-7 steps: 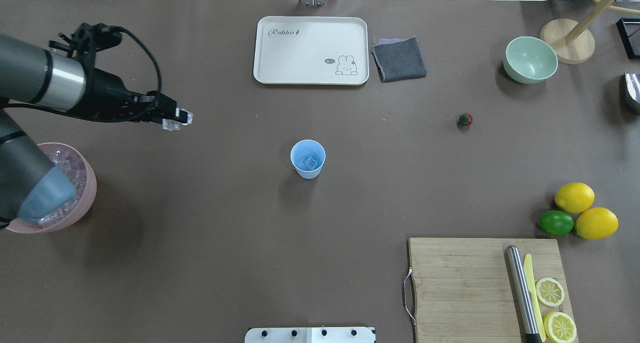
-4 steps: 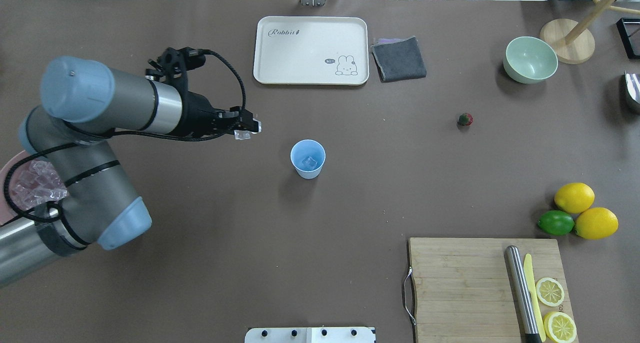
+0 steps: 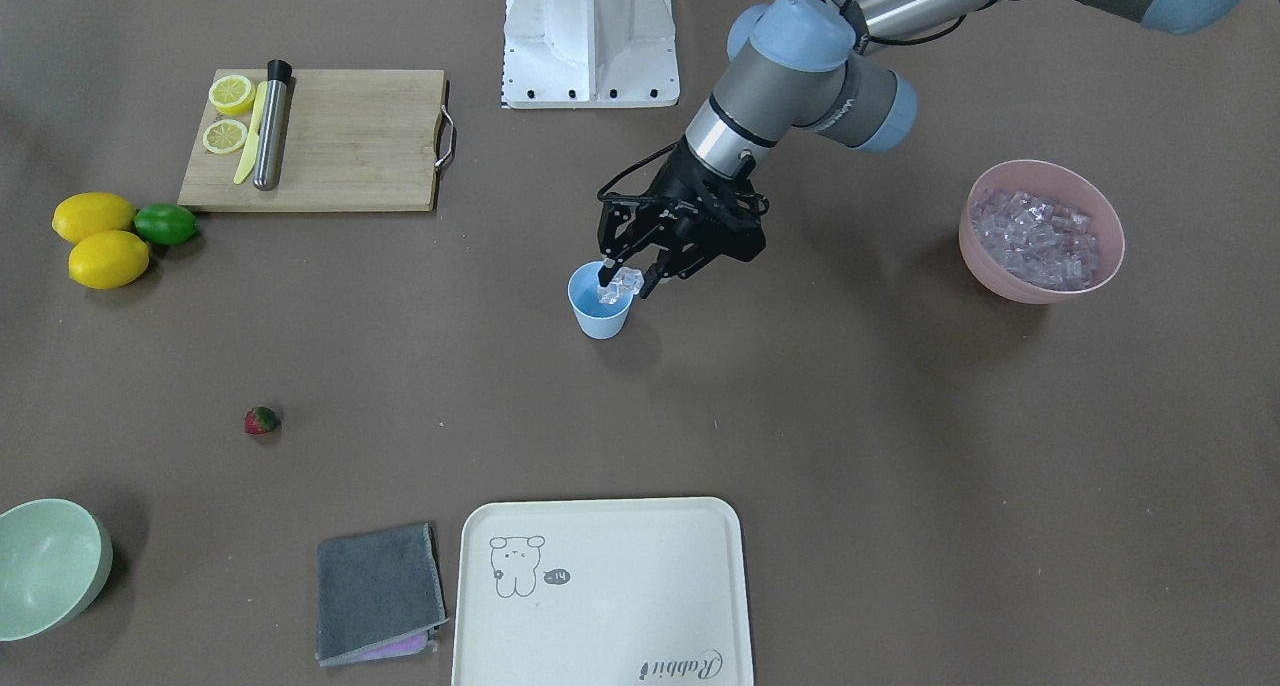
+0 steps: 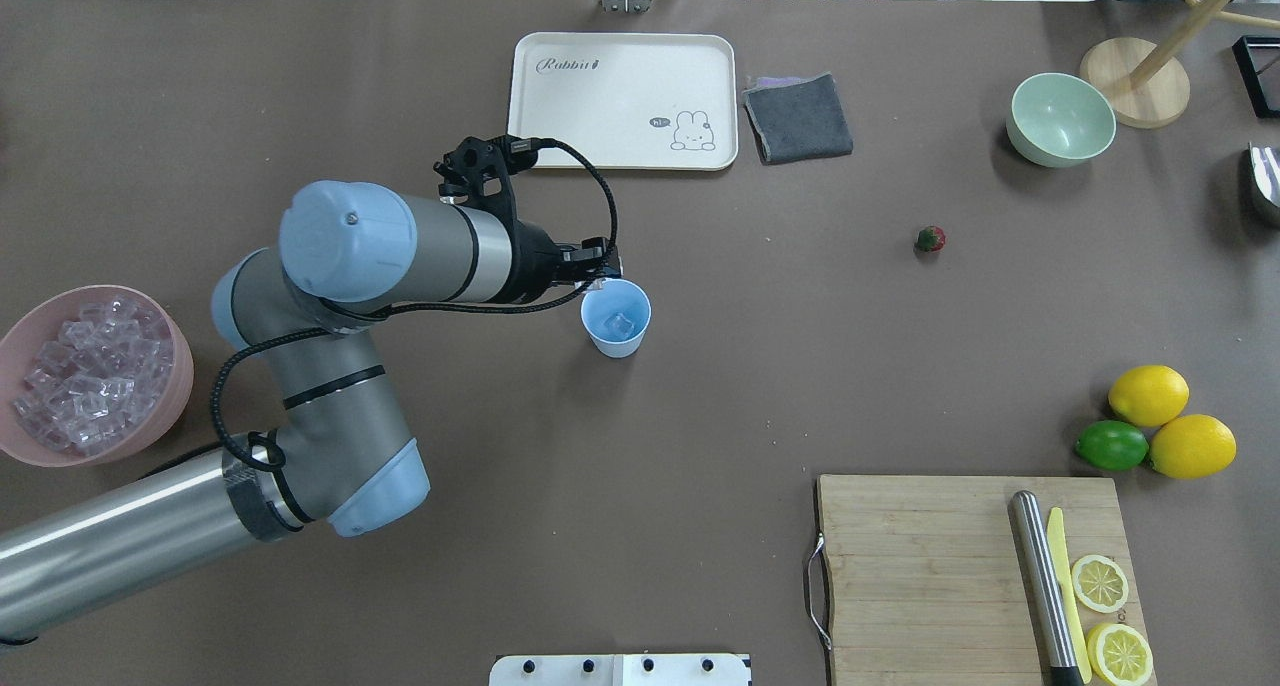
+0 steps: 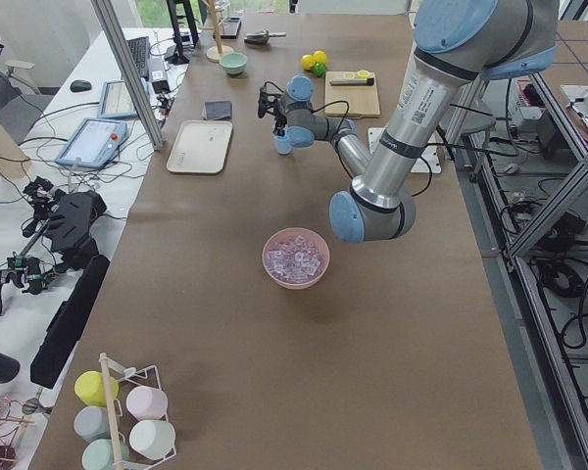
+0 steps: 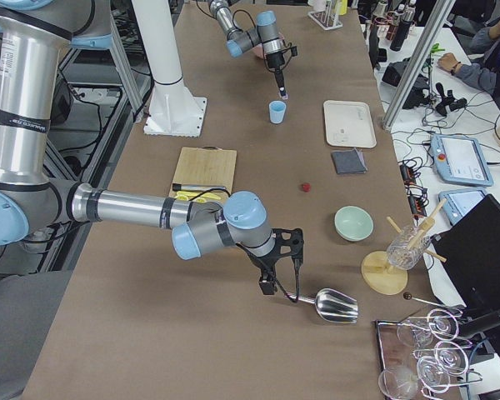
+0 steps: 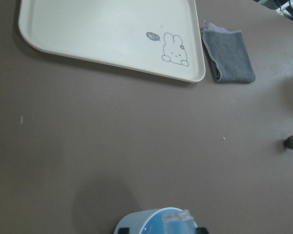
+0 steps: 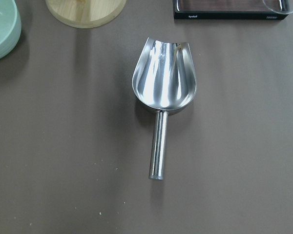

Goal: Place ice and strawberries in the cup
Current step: 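Carry the second ice cube with the left gripper over the cup, then open the left gripper to drop the ice cube into the cup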

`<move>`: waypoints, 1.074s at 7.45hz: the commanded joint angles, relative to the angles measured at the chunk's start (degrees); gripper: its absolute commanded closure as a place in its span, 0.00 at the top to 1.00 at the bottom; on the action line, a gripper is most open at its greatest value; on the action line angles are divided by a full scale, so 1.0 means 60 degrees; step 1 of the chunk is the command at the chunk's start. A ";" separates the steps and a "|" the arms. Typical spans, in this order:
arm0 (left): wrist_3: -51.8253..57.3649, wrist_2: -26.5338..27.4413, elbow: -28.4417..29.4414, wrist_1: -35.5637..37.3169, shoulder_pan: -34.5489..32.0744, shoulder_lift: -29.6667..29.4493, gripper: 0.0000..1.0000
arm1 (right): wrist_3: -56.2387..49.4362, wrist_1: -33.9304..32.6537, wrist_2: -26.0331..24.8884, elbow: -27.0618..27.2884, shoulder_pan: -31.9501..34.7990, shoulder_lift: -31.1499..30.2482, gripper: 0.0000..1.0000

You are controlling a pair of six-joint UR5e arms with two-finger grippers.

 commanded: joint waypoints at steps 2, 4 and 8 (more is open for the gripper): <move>-0.0128 0.0361 0.0187 -0.0031 0.0409 -0.0130 0.00 | -0.0013 -0.0009 0.0000 0.0000 0.0000 0.0000 1.00; -0.0026 0.0361 0.0114 -0.0045 0.0395 -0.0100 0.78 | -0.0013 -0.0009 0.0000 0.0000 0.0000 0.0000 1.00; -0.0039 0.0215 -0.0542 0.0027 0.0088 0.0191 0.97 | 0.0001 -0.0009 0.0015 0.0015 0.0000 0.0014 1.00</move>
